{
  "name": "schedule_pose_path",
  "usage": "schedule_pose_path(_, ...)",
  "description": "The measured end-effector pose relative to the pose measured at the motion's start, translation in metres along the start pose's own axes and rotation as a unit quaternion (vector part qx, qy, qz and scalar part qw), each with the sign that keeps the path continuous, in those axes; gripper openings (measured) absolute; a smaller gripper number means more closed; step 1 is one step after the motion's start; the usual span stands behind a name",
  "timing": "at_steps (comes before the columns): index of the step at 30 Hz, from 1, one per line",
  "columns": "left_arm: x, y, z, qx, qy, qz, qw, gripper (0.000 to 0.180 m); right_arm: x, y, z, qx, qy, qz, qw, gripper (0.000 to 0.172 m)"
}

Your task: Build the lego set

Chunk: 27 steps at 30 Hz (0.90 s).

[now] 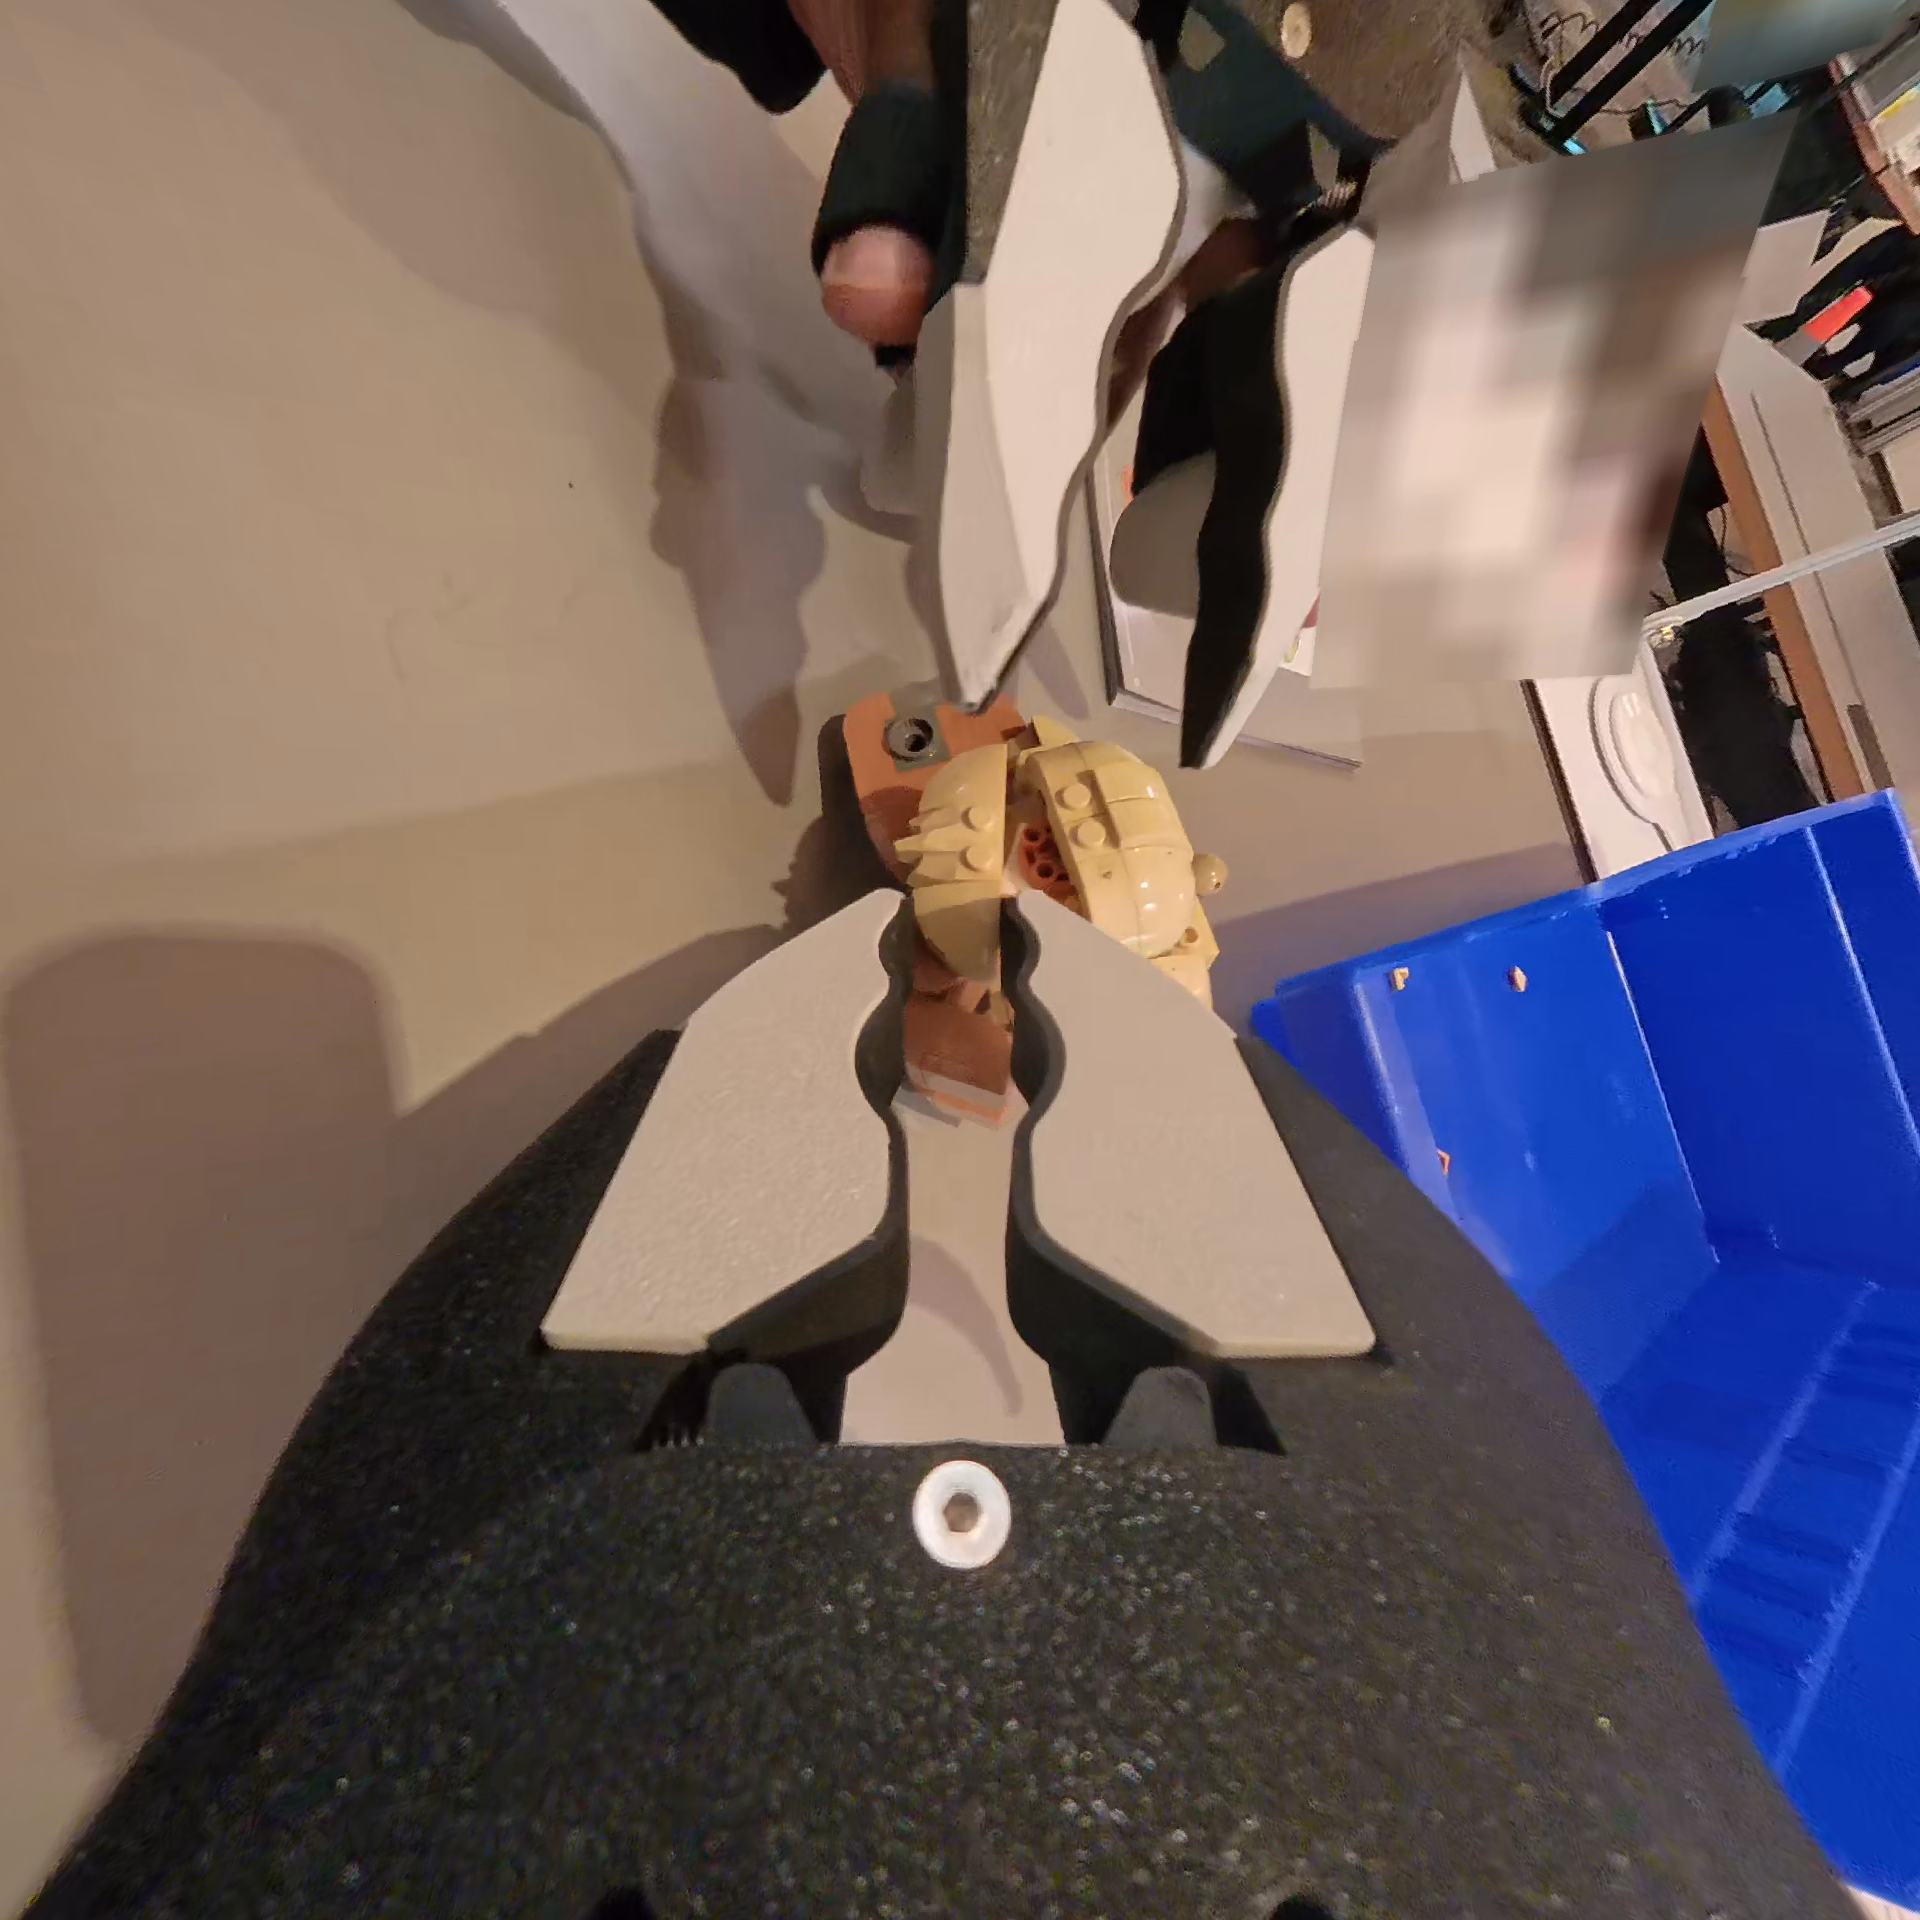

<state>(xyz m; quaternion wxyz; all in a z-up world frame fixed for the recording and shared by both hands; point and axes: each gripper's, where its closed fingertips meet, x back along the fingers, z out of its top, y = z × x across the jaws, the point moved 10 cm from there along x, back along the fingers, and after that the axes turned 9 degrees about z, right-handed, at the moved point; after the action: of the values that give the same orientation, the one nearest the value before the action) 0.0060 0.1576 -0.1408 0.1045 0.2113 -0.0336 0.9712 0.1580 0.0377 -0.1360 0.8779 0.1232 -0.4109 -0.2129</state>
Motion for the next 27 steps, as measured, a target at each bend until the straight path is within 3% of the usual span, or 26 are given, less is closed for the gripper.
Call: schedule_pose_path(27,-0.011,-0.01,0.004,-0.099,-0.007,0.0,0.995,0.05,0.007,0.014,0.002,0.007,-0.011,0.003,1.0,0.015)
